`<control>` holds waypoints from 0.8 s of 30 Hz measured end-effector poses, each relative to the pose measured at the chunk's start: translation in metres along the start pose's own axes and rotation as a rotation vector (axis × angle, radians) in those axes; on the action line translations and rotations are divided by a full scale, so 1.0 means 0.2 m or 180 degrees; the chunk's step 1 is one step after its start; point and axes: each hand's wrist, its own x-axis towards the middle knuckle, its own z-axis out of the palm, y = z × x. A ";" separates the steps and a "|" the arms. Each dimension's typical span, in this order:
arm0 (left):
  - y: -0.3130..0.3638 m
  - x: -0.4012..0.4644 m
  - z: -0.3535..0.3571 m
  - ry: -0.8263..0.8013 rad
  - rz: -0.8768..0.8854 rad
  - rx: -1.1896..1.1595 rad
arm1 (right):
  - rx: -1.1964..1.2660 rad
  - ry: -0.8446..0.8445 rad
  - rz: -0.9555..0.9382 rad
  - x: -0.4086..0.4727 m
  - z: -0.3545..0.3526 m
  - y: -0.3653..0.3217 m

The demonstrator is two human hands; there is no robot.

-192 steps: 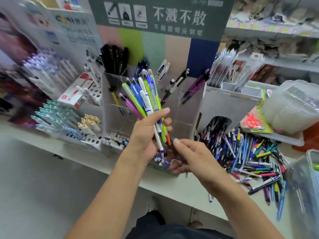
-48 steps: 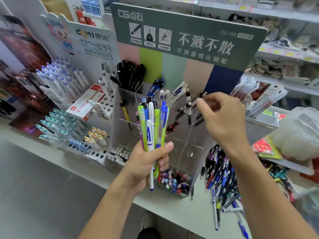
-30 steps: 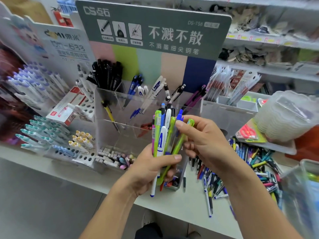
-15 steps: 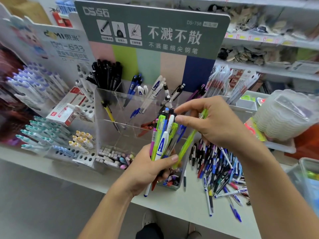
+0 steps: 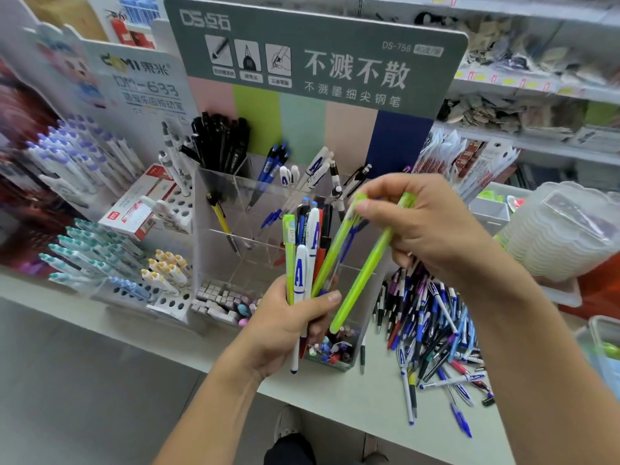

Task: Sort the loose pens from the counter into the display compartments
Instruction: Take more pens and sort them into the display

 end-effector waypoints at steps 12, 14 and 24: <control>-0.07 0.00 -0.13 0.0257 -0.0291 -0.0442 | -0.1611 0.0899 -0.1106 0.09 -0.18 0.09; -0.07 -0.01 -0.15 0.0283 -0.0371 -0.0548 | -0.2067 0.0689 -0.1095 0.12 -0.13 0.17; -0.04 -0.02 -0.20 0.0366 -0.0493 -0.0617 | -0.3256 -0.0761 -0.0314 0.08 -0.05 0.22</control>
